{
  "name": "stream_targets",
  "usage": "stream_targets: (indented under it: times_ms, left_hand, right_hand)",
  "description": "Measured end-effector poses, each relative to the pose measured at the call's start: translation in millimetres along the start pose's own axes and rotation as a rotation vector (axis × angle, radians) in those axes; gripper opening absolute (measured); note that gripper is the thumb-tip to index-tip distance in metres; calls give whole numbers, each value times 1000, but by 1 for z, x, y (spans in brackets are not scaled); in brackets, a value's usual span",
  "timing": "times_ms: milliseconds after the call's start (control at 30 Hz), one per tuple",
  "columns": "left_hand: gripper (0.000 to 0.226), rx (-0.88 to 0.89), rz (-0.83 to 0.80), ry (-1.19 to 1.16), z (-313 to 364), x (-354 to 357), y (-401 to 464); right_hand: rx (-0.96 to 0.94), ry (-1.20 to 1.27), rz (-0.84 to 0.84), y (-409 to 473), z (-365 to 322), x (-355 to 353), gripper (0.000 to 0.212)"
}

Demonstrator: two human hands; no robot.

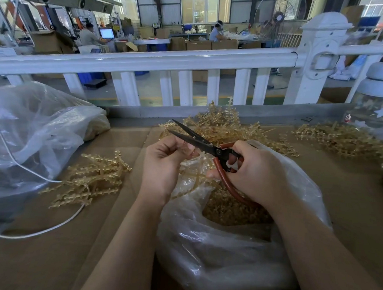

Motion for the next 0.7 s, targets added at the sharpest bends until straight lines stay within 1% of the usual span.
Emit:
stream_targets:
  times_ms: [167,267,333,400,433,500,567,700]
  left_hand:
    - [25,-11,-1,-17,-1,0,0]
    - [21,-43,30,-47,-6,-4,1]
    - [18,-88,81,-101,-13,-12,2]
    - [12,-144,136,-167,-20,-19,2]
    - [11,-164,161,-188,-23,-22,2]
    - [9,-183,181,-191,-26,-24,2]
    - [9,-183,144,-159,-25,-17,1]
    - [6,-165,67,-117,-24,-2,0]
  right_hand:
    - [13,5,-5,2,2,1,72]
    - [67,20,-84,2,7,9,63]
    - [145,118,-150,1,13,18,57]
    - [224,301,-201,1,16,25,55]
    - [249,391,-212,1,16,26,52]
    - [273,521,-209,2,16,26,41]
    - [284,583,-206,3,14,26,28]
    - [288,623,-260,4,9,31,13]
Point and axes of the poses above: each hand's wrist, its own y-axis towards the middle knuckle, its own x-axis out of the palm, z = x × y, the point moved 10 cm from there along y, towards the middle knuckle, and after that the axes turned 7 degrees about -y, right-handed, at the moved point
